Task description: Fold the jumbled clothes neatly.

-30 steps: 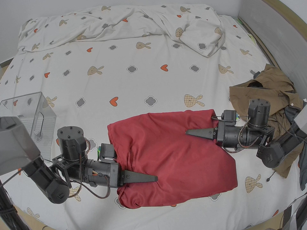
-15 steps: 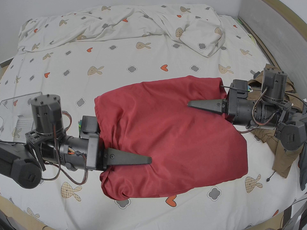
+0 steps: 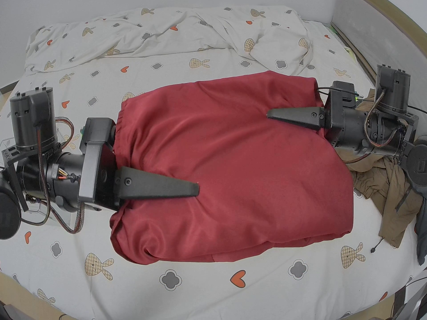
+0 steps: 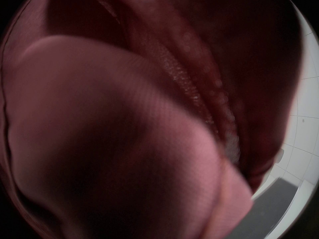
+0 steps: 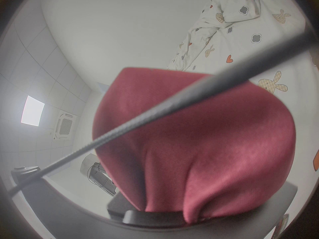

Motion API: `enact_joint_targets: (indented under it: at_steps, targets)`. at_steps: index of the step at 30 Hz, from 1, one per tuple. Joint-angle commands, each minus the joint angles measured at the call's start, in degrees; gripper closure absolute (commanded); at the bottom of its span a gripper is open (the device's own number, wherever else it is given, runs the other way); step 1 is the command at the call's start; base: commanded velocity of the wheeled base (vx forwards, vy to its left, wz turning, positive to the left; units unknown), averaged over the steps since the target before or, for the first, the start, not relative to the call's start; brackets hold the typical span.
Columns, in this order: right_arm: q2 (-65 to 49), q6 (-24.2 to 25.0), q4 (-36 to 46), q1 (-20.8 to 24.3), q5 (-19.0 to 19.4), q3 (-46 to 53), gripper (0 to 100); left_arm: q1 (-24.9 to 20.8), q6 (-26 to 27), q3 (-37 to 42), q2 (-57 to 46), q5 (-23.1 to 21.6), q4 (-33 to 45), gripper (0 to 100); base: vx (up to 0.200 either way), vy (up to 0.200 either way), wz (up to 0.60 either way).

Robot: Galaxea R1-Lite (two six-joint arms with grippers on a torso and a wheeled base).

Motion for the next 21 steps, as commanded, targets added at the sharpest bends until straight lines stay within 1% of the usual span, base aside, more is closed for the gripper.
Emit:
enact_joint_targets:
  at_steps: [1, 7, 11, 14, 18, 21]
  targets:
    - [-1.0, 0.0, 0.1, 0.0, 0.0, 0.3, 100, 0.0, 0.4, 0.6, -1.2, 0.0, 0.1, 100, 0.0, 0.0, 0.0]
    - [-1.0, 0.0, 0.1, 0.1, 0.0, 0.5, 100, -0.6, 3.9, 1.7, -0.6, 0.0, 0.1, 100, 0.0, 0.0, 0.0]
    - [-0.9, 0.0, 0.1, 0.0, 0.0, 0.6, 100, -0.7, 3.7, 1.9, -0.5, -0.1, 0.1, 100, 0.0, 0.0, 0.0]
    - [-0.9, 0.0, 0.1, 0.0, 0.0, 0.7, 100, -0.5, 1.1, 1.9, -0.8, -0.2, -0.5, 100, 0.0, 0.0, 0.0]
    - [-0.7, 0.0, 0.1, 0.0, 0.0, 0.8, 100, -0.6, 2.9, 4.8, -1.3, 0.1, -4.2, 100, 0.0, 0.0, 0.0]
    - [-0.6, 0.0, 0.1, 0.0, 0.0, 0.8, 100, -0.8, 2.5, 5.4, -1.8, 0.2, -5.1, 100, 0.0, 0.0, 0.0]
